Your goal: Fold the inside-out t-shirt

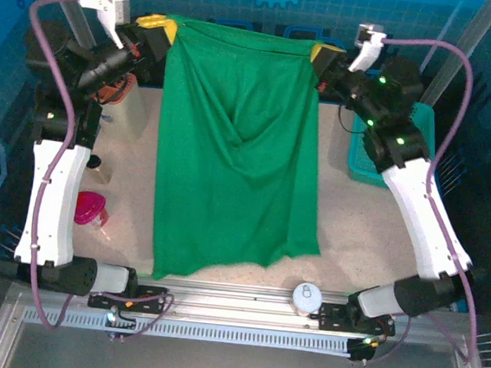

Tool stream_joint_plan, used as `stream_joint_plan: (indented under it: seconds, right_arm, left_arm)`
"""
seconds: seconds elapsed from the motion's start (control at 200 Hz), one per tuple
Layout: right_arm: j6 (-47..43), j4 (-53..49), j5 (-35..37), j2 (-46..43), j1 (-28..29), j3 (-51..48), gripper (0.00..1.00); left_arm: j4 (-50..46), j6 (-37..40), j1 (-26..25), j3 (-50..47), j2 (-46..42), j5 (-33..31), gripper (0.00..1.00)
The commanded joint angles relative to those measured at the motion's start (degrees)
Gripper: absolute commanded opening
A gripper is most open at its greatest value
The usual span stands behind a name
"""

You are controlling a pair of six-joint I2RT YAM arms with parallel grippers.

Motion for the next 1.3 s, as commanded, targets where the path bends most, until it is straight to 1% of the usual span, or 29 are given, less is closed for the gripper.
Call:
stream_joint_plan:
  seconds: [0.0, 0.09, 0.16, 0.225, 0.295, 0.35, 0.395, 0.42, 0.445, 0.45, 0.49, 0.51, 0.56, 0.595, 0.625, 0.71, 0.736, 0.771, 0.781, 0.806, 0.876, 0.936, 0.971, 1.006, 1.066, 1.106, 1.156, 1.246, 1.296]
  right_arm:
    - [-0.1, -3.1, 4.4, 4.7, -1.2, 8.6, 0.00]
    - [-0.3, -6.2, 1.0, 8.6, -1.8, 18.1, 0.00]
    - [-1.3, -6.3, -0.2, 8.8, -1.7, 22.2, 0.00]
    - [-3.1, -6.1, -0.5, 7.0, -1.3, 22.3, 0.00]
    - [-5.9, -5.8, -0.3, 3.2, -0.8, 17.6, 0.00]
    - [-7.6, -4.8, 0.3, -1.5, -0.3, 9.1, 0.00]
    - [-8.9, -3.5, 1.4, -6.6, 0.3, -1.3, 0.00]
    - [-9.4, -2.5, 2.2, -9.6, 0.7, -7.7, 0.00]
    - [-9.6, -1.2, 2.6, -12.5, 1.3, -15.0, 0.00]
    - [-9.7, -1.0, 2.7, -13.0, 1.5, -16.5, 0.00]
    - [-9.6, 0.7, 3.4, -17.3, 3.0, -27.4, 0.00]
    - [-9.0, 1.1, 3.9, -19.0, 4.0, -32.5, 0.00]
    - [-8.0, 1.4, 2.8, -22.6, 7.0, -45.0, 0.00]
    - [-6.8, 0.6, 1.5, -25.2, 10.1, -50.6, 0.00]
    - [-5.7, 0.6, -0.1, -26.7, 12.1, -57.5, 0.03]
    - [1.6, 2.9, 1.6, -31.8, 19.4, -72.6, 0.11]
    - [4.1, 2.7, 2.3, -33.1, 20.9, -75.6, 0.15]
    - [6.5, 0.4, 3.4, -35.4, 22.3, -77.9, 0.31]
    - [7.0, -0.7, 3.7, -36.0, 22.5, -78.2, 0.34]
    - [7.5, -3.7, 4.4, -37.6, 22.7, -78.3, 0.39]
    - [5.3, -13.0, 8.8, -41.4, 21.6, -75.3, 0.41]
    - [0.8, -19.0, 11.0, -41.6, 18.1, -70.1, 0.42]
    - [-2.2, -21.4, 10.4, -39.5, 14.8, -66.3, 0.42]
    - [-4.5, -22.5, 8.2, -36.4, 11.7, -63.1, 0.45]
    - [-6.5, -22.2, 3.1, -29.8, 7.1, -58.2, 0.52]
    - [-6.0, -21.1, 0.2, -25.1, 4.8, -55.4, 0.52]
    - [-4.1, -19.2, -2.4, -19.2, 3.2, -52.1, 0.53]
    - [-0.3, -14.5, -2.8, -9.8, 2.4, -46.4, 0.55]
    - [1.9, -11.4, -2.1, -5.2, 2.3, -44.7, 0.54]
  left_arm:
    - [-0.3, 5.8, 1.0, 3.6, 2.7, -2.3, 0.00]
    - [0.2, 9.8, 1.0, 7.3, 4.5, -1.1, 0.00]
    - [-3.0, 12.5, 1.0, 11.0, 4.9, -1.4, 0.00]
    - [-5.5, 15.9, 1.0, 11.3, 3.8, 1.2, 0.00]
    - [-6.4, 20.9, 0.9, 5.2, -0.2, 4.6, 0.00]
    - [-5.4, 28.4, -0.4, -5.2, -5.9, 4.0, 0.00]
    - [-3.5, 34.7, -3.1, -15.9, -11.1, -0.4, 0.00]
    - [-2.3, 35.9, -4.3, -21.5, -13.8, -2.9, 0.00]
    - [-1.9, 36.0, -5.0, -26.4, -16.0, -3.9, 0.00]
    - [-1.9, 35.8, -5.0, -27.4, -16.5, -4.0, 0.01]
    - [-1.7, 33.1, -5.1, -35.0, -20.0, -4.1, 0.18]
    - [-1.2, 30.8, -5.2, -38.8, -22.1, -4.2, 0.21]
    - [0.3, 24.2, -5.1, -48.0, -26.9, -4.6, 0.22]
    - [1.1, 21.1, -5.2, -53.7, -30.2, -5.7, 0.22]
    - [1.1, 18.1, -5.3, -57.6, -33.2, -6.7, 0.22]
    - [-6.1, 10.2, -5.3, -64.5, -42.3, -10.9, 0.21]
    - [-9.0, 8.7, -5.3, -65.8, -45.1, -11.9, 0.22]
    - [-12.1, 5.6, -5.3, -67.6, -49.1, -13.1, 0.23]
    - [-12.8, 4.3, -5.3, -68.0, -50.0, -13.4, 0.23]
    - [-13.7, 1.0, -5.3, -69.3, -52.4, -13.3, 0.26]
    - [-11.0, -7.8, -5.4, -72.5, -55.5, -7.6, 0.28]
    - [-6.8, -13.9, -6.4, -75.0, -54.7, -5.4, 0.32]
    - [-5.1, -15.5, -8.0, -76.0, -53.6, -6.4, 0.32]
    - [-3.8, -15.0, -10.3, -76.3, -51.9, -8.0, 0.33]
    - [-3.4, -13.0, -14.9, -75.5, -47.4, -13.0, 0.36]
    - [-3.3, -12.5, -17.9, -73.9, -43.4, -16.6, 0.38]
    - [-2.6, -12.1, -21.1, -71.0, -36.1, -18.8, 0.41]
    - [-2.1, -13.1, -26.4, -64.8, -22.5, -21.5, 0.48]
    - [-2.1, -14.8, -28.9, -61.7, -15.8, -24.8, 0.51]
